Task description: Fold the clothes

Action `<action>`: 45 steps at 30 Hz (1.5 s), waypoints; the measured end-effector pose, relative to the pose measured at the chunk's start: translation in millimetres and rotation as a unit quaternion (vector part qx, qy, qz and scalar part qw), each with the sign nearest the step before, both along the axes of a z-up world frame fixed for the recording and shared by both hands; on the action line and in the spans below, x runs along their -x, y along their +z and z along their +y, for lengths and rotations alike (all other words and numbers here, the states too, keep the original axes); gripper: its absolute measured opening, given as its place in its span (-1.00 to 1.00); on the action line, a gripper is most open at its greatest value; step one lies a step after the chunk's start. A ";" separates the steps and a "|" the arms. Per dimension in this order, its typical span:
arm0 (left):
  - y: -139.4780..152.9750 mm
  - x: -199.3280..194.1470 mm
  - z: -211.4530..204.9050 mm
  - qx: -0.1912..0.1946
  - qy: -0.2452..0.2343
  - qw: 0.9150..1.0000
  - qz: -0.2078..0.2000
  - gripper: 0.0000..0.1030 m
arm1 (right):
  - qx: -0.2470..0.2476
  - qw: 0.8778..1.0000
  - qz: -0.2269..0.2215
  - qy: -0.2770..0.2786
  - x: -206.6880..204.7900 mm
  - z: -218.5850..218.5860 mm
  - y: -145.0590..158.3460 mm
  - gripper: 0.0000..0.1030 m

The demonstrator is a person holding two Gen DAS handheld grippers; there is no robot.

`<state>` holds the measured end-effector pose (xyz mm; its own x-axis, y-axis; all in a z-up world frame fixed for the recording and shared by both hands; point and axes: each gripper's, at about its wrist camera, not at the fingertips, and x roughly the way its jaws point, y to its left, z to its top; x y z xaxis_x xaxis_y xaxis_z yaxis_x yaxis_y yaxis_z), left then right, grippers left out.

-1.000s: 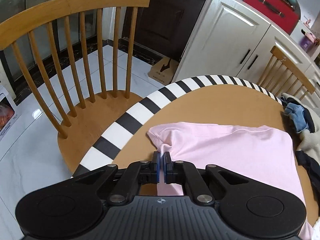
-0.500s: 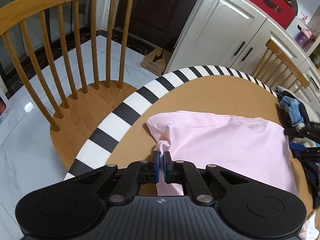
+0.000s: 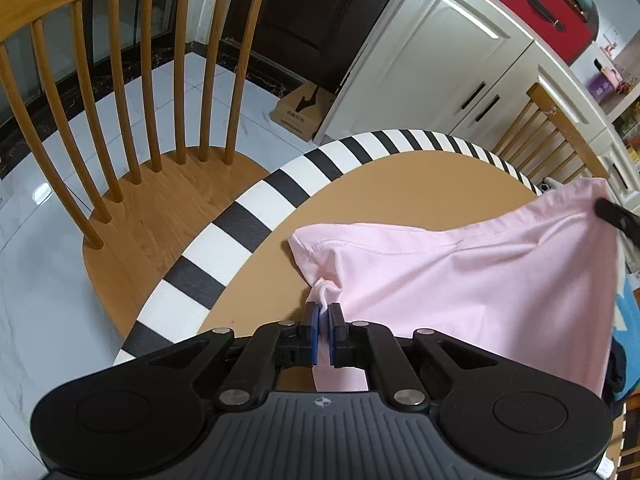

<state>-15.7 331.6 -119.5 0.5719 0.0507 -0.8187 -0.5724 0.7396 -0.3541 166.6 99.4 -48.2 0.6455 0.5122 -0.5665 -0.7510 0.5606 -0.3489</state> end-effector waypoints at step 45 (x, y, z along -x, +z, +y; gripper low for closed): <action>0.5 -3.7 17.4 0.012 -0.020 1.000 -0.002 -0.85 | 0.022 0.970 0.239 -0.044 -30.7 13.9 -58.3 -0.29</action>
<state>-12.0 348.9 -119.0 0.5764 0.0090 -0.8172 -0.5417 0.7529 -0.3738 197.3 113.3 -106.5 0.3445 0.4353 -0.8317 -0.7821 0.6231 0.0022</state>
